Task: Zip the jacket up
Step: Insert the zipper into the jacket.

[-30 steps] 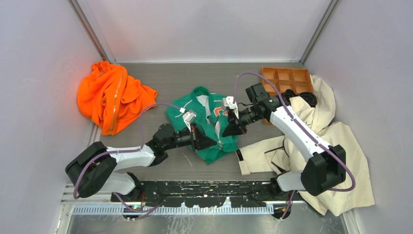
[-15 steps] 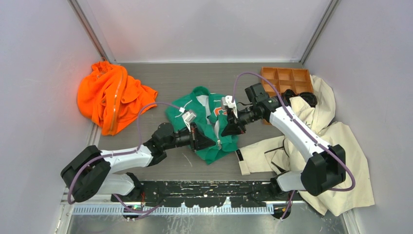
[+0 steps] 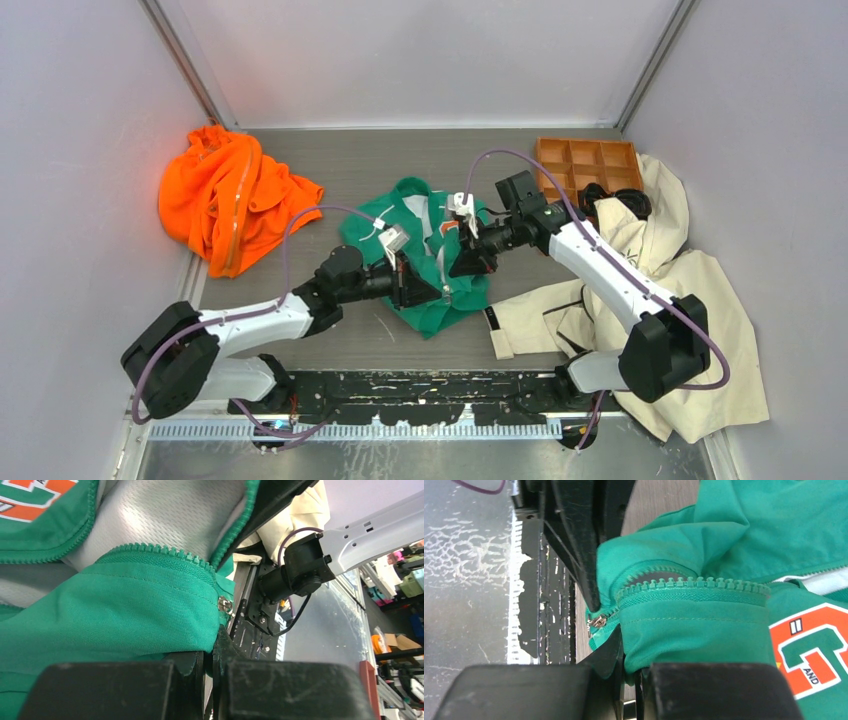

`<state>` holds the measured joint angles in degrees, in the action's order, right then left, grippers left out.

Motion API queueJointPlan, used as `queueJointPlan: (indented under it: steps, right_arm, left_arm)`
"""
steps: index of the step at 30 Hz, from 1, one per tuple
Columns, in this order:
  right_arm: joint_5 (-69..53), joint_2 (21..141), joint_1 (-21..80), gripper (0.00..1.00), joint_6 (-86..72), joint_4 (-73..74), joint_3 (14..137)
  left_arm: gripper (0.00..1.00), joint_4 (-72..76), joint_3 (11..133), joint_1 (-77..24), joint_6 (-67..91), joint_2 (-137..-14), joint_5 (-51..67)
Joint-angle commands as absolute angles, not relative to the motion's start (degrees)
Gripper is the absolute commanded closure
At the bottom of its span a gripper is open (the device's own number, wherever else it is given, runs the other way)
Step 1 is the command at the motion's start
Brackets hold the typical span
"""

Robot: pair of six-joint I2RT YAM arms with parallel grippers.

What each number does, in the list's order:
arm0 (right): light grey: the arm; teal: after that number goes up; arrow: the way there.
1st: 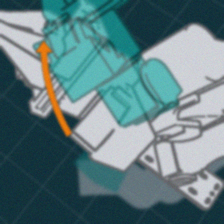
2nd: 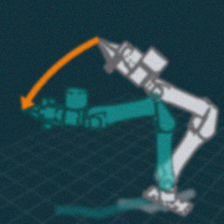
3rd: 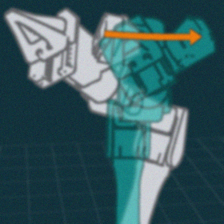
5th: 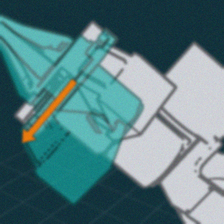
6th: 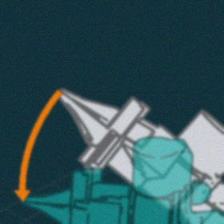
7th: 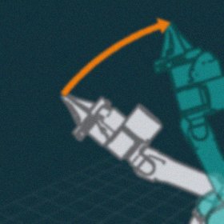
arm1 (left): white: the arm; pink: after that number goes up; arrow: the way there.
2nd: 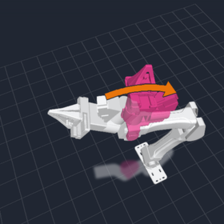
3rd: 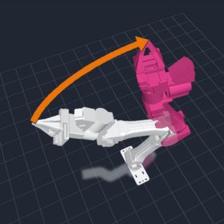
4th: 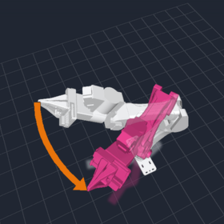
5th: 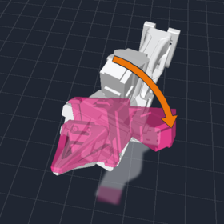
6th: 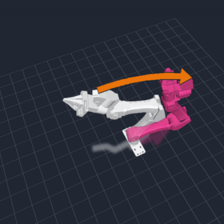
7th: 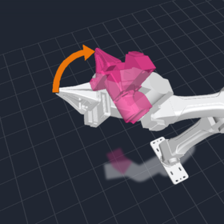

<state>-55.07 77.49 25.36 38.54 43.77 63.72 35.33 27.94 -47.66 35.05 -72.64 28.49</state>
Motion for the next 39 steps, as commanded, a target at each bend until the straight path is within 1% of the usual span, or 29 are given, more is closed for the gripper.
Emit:
queueJointPlan:
  steps: [1,3,6,9,11,16,20,24,28,31,36,39]
  right_arm:
    - [-49.17,76.65,25.25,0.99,30.41,34.51,63.88]
    - [-50.8,76.72,25.18,0.99,30.11,34.37,63.66]
    - [-54.93,77.09,26.71,0.99,31.69,35.08,62.5]
    - [-51.74,78.84,31.07,0.99,33.12,35.56,62.49]
    - [-49.95,80.19,32.63,0.99,30.94,33.49,62.23]
    - [-40.93,79.24,31.39,0.99,18.24,22.12,59.27]
    - [-35.48,78.69,28.85,0.99,15.48,20.44,58.38]
    - [-40.95,78.06,27.85,0.99,17.04,21.85,58.19]
    - [-52.24,78.48,28.14,0.99,18.35,22.38,57.61]
    - [-57.22,78.62,28.49,0.99,18.67,22.2,57.16]
    - [-55.45,78.92,28.58,0.99,16.64,19.76,56.19]
    - [-47.71,79.03,28.65,0.99,13.23,17.07,55.8]
  left_arm:
    - [1.0,28.86,29.9,-47.94,31.25,-69.58,28.3]
    - [1.0,27.16,29.97,-47.47,31.44,-70.33,27.61]
    - [1.0,28.5,29.96,-46.34,33.83,-72.6,27.85]
    - [1.0,31.05,30.13,-45.93,35.79,-74.68,28.8]
    - [1.0,32.42,29.99,-45.89,35.95,-74.72,29.57]
    - [1.0,33.86,27.69,-45.93,34.66,-73.28,30.92]
    - [1.0,35.0,26.44,-45.81,35.59,-73.77,32.7]
    - [1.0,35.26,25.93,-44.77,36.24,-74.34,32.28]
    - [1.0,36.67,26.37,-44.04,37.0,-76.19,33.53]
    - [1.0,37.77,26.48,-44.05,36.65,-77.71,34.34]
    - [1.0,38.89,27.02,-44.09,36.5,-79.93,36.22]
    - [1.0,41.23,26.94,-44.04,37.96,-80.88,37.27]
